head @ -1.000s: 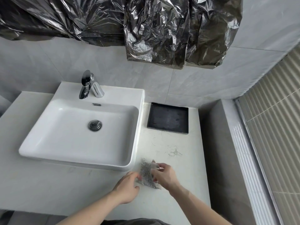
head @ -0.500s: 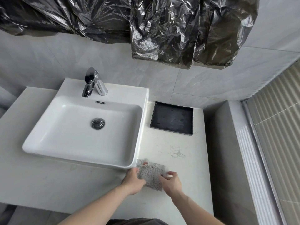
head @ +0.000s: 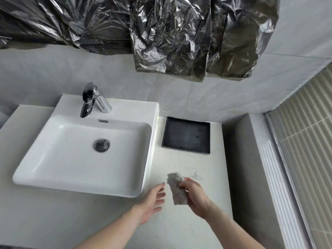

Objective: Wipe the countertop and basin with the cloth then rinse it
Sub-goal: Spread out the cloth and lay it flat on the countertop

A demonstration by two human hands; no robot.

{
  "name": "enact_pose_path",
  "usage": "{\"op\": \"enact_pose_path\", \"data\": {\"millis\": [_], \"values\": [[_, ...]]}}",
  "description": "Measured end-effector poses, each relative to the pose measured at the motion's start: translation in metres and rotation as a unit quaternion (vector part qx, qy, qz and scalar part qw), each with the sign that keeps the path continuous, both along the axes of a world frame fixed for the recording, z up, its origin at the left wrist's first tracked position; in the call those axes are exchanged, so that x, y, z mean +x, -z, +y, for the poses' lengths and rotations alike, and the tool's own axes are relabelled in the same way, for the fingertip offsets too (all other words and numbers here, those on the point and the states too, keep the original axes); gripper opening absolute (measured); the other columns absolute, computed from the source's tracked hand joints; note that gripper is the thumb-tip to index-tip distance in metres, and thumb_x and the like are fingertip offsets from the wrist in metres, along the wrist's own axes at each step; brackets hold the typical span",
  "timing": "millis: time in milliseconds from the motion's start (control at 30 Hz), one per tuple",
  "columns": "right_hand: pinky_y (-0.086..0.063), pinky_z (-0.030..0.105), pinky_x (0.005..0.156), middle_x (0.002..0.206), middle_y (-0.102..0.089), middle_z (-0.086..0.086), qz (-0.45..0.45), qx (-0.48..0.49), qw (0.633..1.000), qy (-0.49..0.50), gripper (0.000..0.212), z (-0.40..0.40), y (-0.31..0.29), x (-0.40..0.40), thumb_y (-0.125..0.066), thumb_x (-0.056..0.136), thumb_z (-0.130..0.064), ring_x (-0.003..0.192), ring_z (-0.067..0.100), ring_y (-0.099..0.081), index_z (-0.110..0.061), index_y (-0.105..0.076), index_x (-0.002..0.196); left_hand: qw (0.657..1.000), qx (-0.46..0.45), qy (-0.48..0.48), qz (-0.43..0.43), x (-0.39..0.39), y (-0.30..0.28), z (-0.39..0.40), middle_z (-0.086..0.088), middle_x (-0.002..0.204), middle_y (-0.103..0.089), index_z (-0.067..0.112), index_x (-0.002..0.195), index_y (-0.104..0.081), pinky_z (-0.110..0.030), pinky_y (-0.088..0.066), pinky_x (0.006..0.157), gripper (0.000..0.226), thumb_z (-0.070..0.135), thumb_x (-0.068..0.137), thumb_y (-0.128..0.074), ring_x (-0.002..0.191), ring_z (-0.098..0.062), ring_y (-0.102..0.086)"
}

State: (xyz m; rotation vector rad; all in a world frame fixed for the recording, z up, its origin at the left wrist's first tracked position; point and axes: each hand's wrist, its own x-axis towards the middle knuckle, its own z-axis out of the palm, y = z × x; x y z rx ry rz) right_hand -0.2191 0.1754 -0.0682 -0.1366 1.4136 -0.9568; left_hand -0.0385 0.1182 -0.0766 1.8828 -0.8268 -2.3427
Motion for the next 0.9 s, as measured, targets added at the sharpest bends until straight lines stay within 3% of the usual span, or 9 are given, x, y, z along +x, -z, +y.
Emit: {"op": "enact_pose_path", "data": {"millis": [100,167,267,333,500,633,733,833,900], "values": [[-0.055,0.051,0.087,0.116,-0.07,0.028,-0.054,-0.052,0.997,0.011,0.03,-0.023,-0.009,-0.027,-0.051,0.097,-0.012,0.103,0.043,-0.067,0.004,-0.063,0.119,0.996,0.013,-0.035,0.079,-0.026,-0.011,-0.023,0.0,0.113,-0.075,0.02,0.119,-0.067,-0.042,-0.044,0.109,0.036,0.044,0.094,-0.058,0.11,-0.022,-0.068],[-0.056,0.049,0.085,0.124,-0.067,0.033,-0.056,-0.055,0.997,0.023,0.035,-0.039,-0.011,-0.043,-0.048,0.1,-0.013,0.103,0.041,-0.067,0.006,-0.061,0.126,0.995,-0.023,-0.045,0.089,-0.044,-0.016,-0.041,-0.004,0.103,-0.075,0.015,0.117,-0.067,-0.039,-0.048,0.102,0.028,0.029,0.094,-0.059,0.101,-0.023,-0.069],[-0.055,0.048,0.083,0.119,-0.069,0.029,-0.033,-0.042,0.998,0.039,0.034,-0.063,-0.013,-0.064,-0.048,0.099,-0.013,0.1,0.037,-0.067,0.002,-0.064,0.124,0.993,-0.099,-0.025,0.061,-0.065,-0.02,-0.069,-0.005,0.096,-0.074,0.012,0.11,-0.068,-0.035,-0.054,0.088,0.021,0.016,0.091,-0.062,0.088,-0.021,-0.069],[-0.059,0.051,0.088,0.117,-0.071,0.027,0.01,-0.025,0.999,0.047,0.029,-0.079,-0.013,-0.074,-0.051,0.099,-0.01,0.101,0.034,-0.069,-0.001,-0.068,0.121,0.989,-0.147,0.008,0.017,-0.078,-0.02,-0.089,-0.005,0.096,-0.075,0.013,0.108,-0.068,-0.036,-0.058,0.083,0.02,0.017,0.089,-0.064,0.08,-0.018,-0.068],[-0.064,0.038,0.073,0.108,-0.075,0.01,0.178,-0.006,0.983,0.039,0.016,-0.126,-0.006,-0.097,-0.063,0.095,-0.012,0.092,0.023,-0.074,-0.013,-0.069,0.11,0.964,-0.243,0.095,-0.058,-0.105,-0.026,-0.142,-0.004,0.102,-0.073,0.022,0.109,-0.065,-0.042,-0.061,0.078,0.024,0.024,0.085,-0.066,0.088,-0.023,-0.071],[-0.062,0.035,0.071,0.106,-0.075,0.006,0.238,-0.027,0.97,0.039,0.018,-0.157,0.0,-0.118,-0.064,0.094,-0.012,0.093,0.021,-0.074,-0.018,-0.067,0.11,0.924,-0.342,0.145,-0.091,-0.129,-0.03,-0.183,0.006,0.108,-0.069,0.026,0.117,-0.055,-0.033,-0.055,0.082,0.031,0.029,0.088,-0.066,0.095,-0.019,-0.067],[-0.061,0.036,0.089,0.115,-0.074,0.0,0.28,-0.043,0.959,0.009,0.028,-0.175,0.006,-0.129,-0.064,0.093,-0.014,0.105,0.018,-0.072,-0.019,-0.064,0.121,0.894,-0.377,0.205,-0.126,-0.14,-0.023,-0.203,0.001,0.116,-0.067,0.019,0.137,-0.049,-0.031,-0.053,0.088,0.051,0.035,0.091,-0.063,0.1,-0.02,-0.066],[-0.054,0.034,0.097,0.126,-0.064,-0.011,0.403,-0.015,0.91,-0.097,0.049,-0.176,0.02,-0.134,-0.064,0.092,-0.031,0.11,0.015,-0.066,-0.028,-0.052,0.14,0.815,-0.414,0.353,-0.201,-0.137,-0.012,-0.204,-0.006,0.15,-0.042,0.018,0.156,-0.023,-0.035,-0.044,0.103,0.075,0.033,0.093,-0.06,0.131,-0.028,-0.05],[-0.05,0.033,0.103,0.13,-0.065,-0.007,0.492,-0.013,0.851,-0.183,0.043,-0.169,0.033,-0.132,-0.057,0.092,-0.031,0.119,0.019,-0.063,-0.026,-0.059,0.135,0.749,-0.454,0.438,-0.202,-0.134,-0.004,-0.197,-0.003,0.154,-0.033,0.019,0.156,-0.023,-0.04,-0.044,0.107,0.072,0.02,0.093,-0.057,0.135,-0.027,-0.042]]}}
